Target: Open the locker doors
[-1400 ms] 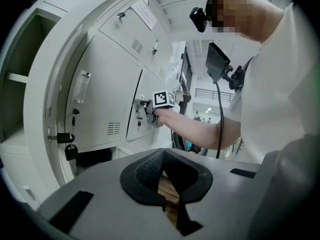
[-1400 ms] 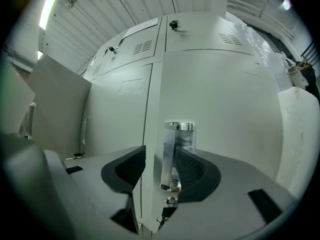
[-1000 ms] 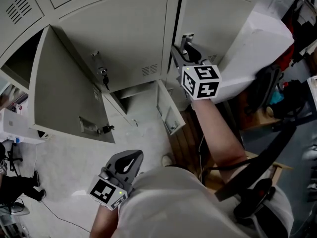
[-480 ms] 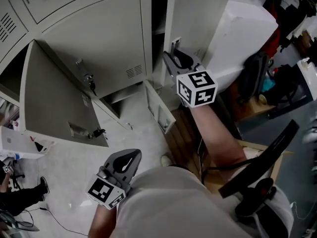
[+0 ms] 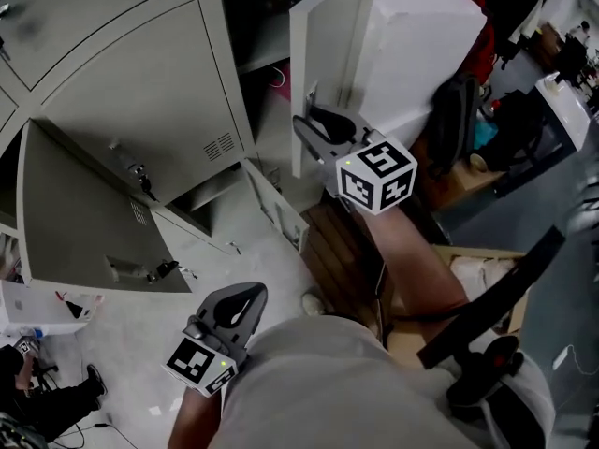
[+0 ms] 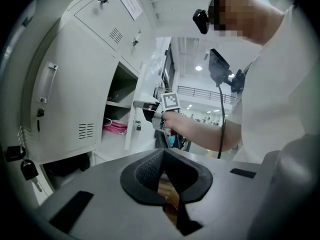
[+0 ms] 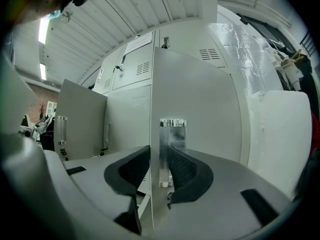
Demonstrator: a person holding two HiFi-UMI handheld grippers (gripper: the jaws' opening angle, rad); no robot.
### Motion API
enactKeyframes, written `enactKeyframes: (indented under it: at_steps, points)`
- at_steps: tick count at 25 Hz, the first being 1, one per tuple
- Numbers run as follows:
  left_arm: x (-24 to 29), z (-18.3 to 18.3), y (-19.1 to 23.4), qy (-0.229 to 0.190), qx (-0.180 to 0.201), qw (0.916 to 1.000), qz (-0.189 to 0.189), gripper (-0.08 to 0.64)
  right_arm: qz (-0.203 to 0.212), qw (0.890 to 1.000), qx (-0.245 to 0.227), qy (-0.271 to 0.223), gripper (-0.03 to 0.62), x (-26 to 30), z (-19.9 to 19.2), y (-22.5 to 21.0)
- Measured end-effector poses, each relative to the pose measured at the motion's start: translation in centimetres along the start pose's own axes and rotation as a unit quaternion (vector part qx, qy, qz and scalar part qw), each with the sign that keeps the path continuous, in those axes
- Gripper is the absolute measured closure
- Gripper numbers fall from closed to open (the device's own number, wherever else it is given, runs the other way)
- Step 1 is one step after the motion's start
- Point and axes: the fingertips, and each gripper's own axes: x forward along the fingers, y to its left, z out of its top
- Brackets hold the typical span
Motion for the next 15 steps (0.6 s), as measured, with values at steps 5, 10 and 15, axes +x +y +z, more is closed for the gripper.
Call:
enactKeyframes:
  at_steps: [5, 10, 15]
  points:
    - [1.4, 0.2, -0.7, 0.003, 0.006, 0.9997, -0.022, 0.549, 0.007, 1.0, 0.005, 0.001, 0.48, -2.2, -0.1, -0.6]
    - [2.7, 0.3, -1.3, 0.009, 0.013, 0.9991, -0.04, 0.549, 0.0, 1.0, 0.007, 0.001, 0.48, -4.6, -0.3, -1.5]
    - [4.2, 0.5, -1.9, 0.013, 0.02, 0.998, -0.059, 0.549, -0.01, 1.0, 0.007, 0.004, 0.48, -6.9, -0.5, -2.6]
